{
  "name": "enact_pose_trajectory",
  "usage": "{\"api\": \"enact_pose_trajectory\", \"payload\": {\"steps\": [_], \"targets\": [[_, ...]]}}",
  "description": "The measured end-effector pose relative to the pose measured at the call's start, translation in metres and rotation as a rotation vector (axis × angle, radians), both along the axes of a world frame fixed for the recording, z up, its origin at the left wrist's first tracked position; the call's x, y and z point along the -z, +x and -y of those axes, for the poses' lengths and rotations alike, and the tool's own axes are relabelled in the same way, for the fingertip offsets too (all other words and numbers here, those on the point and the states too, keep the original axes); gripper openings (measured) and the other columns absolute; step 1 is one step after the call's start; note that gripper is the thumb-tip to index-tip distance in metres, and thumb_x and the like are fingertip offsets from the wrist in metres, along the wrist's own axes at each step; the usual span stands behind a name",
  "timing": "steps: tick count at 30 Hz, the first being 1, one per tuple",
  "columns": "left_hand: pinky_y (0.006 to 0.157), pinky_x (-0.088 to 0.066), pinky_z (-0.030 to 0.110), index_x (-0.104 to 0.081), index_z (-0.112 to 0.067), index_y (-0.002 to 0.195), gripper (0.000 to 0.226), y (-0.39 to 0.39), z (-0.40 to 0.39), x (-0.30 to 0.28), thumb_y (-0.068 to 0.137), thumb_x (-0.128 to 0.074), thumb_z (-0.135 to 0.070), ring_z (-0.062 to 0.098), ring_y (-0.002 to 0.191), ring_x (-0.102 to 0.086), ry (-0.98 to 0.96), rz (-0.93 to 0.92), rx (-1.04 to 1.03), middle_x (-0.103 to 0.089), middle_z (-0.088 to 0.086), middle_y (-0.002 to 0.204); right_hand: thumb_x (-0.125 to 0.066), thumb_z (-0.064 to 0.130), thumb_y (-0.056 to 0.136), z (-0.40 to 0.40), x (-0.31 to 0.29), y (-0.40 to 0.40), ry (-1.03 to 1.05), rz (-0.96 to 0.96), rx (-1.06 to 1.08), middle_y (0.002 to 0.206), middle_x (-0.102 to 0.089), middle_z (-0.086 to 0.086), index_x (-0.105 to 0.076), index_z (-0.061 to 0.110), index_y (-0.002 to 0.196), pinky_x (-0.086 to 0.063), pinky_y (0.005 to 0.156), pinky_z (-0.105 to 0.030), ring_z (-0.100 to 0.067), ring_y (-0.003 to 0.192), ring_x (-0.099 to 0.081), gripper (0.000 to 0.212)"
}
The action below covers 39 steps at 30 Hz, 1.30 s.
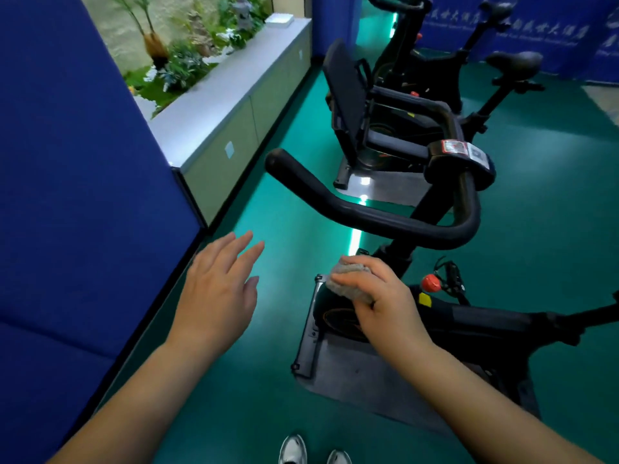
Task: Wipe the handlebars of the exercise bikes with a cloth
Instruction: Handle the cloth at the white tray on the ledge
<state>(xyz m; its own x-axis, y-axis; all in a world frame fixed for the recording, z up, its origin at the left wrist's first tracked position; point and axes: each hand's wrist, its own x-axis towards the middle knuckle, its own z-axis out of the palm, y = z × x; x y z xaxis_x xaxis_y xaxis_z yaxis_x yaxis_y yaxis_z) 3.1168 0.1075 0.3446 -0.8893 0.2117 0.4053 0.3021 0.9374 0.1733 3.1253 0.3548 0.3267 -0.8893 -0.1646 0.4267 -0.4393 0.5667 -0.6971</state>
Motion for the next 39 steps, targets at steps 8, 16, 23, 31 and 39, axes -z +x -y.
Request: {"api": "enact_pose_trajectory", "payload": {"steps": [8,16,23,31,39], "targets": [[0.119,-0.013,0.04,-0.022,-0.02,0.151,0.062,0.01,0.062,0.05,0.097,-0.045,-0.039,0.022,0.144,-0.02,-0.21,0.372,-0.185,-0.025,0.0,0.156,-0.064,-0.017,0.073,0.065,0.026,-0.039,0.035,0.134,-0.037,0.106,-0.062,-0.006,-0.074,0.011,0.098,-0.036,0.093,-0.004,-0.017,0.102,-0.06,0.039],[0.12,-0.007,0.039,-0.008,-0.021,0.153,0.061,-0.017,0.155,0.075,0.101,-0.031,-0.042,0.02,0.146,-0.011,-0.306,0.551,-0.218,-0.014,-0.001,0.159,-0.057,-0.018,0.078,0.167,0.035,-0.079,0.065,0.236,-0.056,0.103,-0.055,-0.002,-0.071,0.005,0.102,-0.041,0.09,-0.006,-0.015,0.097,-0.057,0.036],[0.119,-0.007,0.04,-0.007,-0.02,0.153,0.061,-0.056,0.254,0.073,0.101,-0.032,-0.041,0.021,0.145,-0.014,-0.394,0.543,-0.104,-0.016,0.001,0.159,-0.064,-0.005,0.082,0.263,0.039,-0.117,0.123,0.24,0.088,0.1,-0.061,-0.008,-0.072,0.008,0.099,-0.041,0.086,-0.011,-0.018,0.092,-0.057,0.023],[0.119,-0.008,0.04,-0.011,-0.02,0.152,0.061,-0.112,0.322,0.073,0.1,-0.033,-0.043,0.02,0.144,-0.018,-0.349,0.531,-0.07,-0.02,0.0,0.158,-0.055,-0.015,0.082,0.323,0.033,-0.158,0.115,0.305,0.173,0.101,-0.056,-0.008,-0.069,0.001,0.104,-0.031,0.067,0.009,0.006,0.076,-0.048,0.03],[0.119,-0.009,0.04,-0.011,-0.02,0.152,0.062,-0.195,0.347,0.09,0.1,-0.035,-0.042,0.021,0.144,-0.018,-0.37,0.571,-0.043,-0.019,0.001,0.158,-0.059,-0.009,0.081,0.349,0.05,-0.237,0.203,0.331,0.218,0.106,-0.058,-0.013,-0.07,0.004,0.105,-0.032,0.077,-0.004,-0.02,0.096,-0.06,0.029]]}}
